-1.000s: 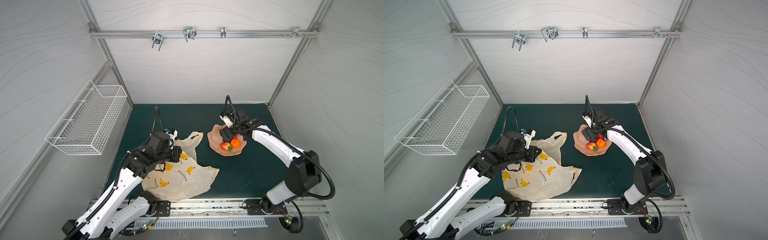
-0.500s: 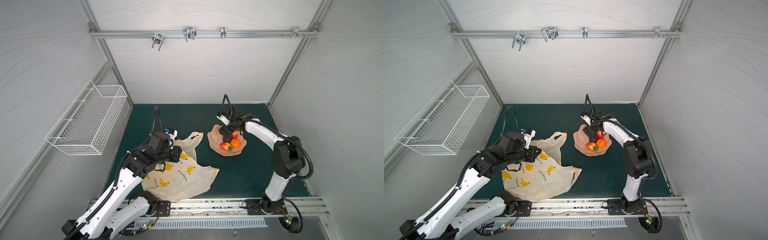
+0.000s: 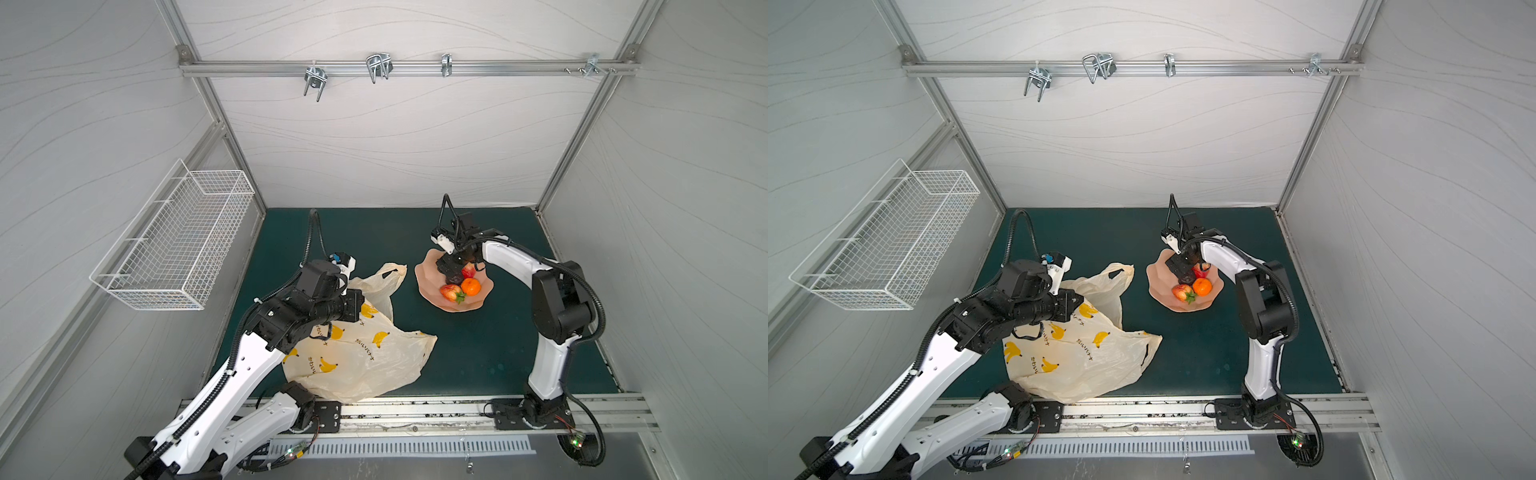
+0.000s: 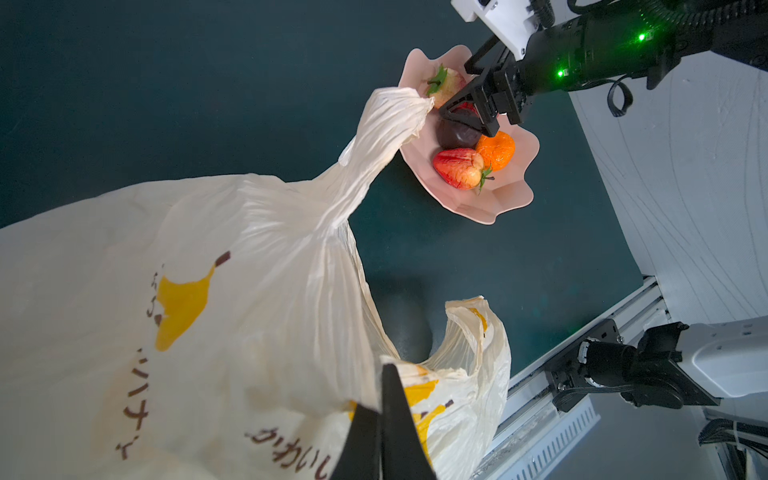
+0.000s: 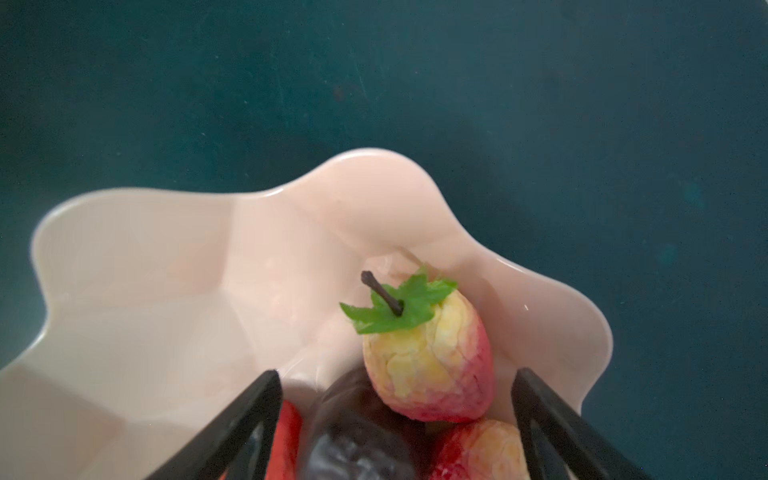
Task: Place the fruits into the plastic bag
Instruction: Pick up the fruit from the plate.
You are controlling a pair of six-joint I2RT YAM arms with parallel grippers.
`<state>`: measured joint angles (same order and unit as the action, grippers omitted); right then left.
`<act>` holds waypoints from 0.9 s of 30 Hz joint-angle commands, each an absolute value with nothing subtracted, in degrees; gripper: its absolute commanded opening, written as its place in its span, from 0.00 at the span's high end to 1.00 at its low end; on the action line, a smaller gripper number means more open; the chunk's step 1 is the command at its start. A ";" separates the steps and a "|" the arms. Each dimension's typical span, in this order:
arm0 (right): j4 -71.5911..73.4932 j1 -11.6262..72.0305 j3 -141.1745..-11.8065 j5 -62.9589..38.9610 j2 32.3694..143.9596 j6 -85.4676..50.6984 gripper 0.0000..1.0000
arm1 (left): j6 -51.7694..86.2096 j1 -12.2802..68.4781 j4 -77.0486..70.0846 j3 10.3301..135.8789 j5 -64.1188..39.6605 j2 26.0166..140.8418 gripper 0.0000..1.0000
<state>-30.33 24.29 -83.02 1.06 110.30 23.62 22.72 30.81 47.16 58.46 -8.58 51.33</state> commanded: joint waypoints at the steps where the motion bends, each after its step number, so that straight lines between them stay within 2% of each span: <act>1: -29.67 24.01 -84.09 3.07 112.63 24.35 0.13 | 22.59 31.11 47.27 61.44 -8.56 51.50 1.00; 9: -29.16 23.52 -85.39 6.47 115.53 23.11 0.19 | 22.59 31.07 47.37 61.59 -8.46 52.25 1.00; 14: -29.05 23.47 -86.19 7.74 116.28 22.60 0.27 | 22.53 31.10 47.38 61.77 -8.54 52.65 1.00; 18: -29.07 23.47 -86.40 8.61 116.38 22.20 0.38 | 22.50 31.11 47.29 61.79 -8.68 52.93 1.00; 27: -29.30 23.47 -86.38 7.88 114.50 21.13 0.50 | 22.43 31.10 46.72 61.30 -8.73 52.87 1.00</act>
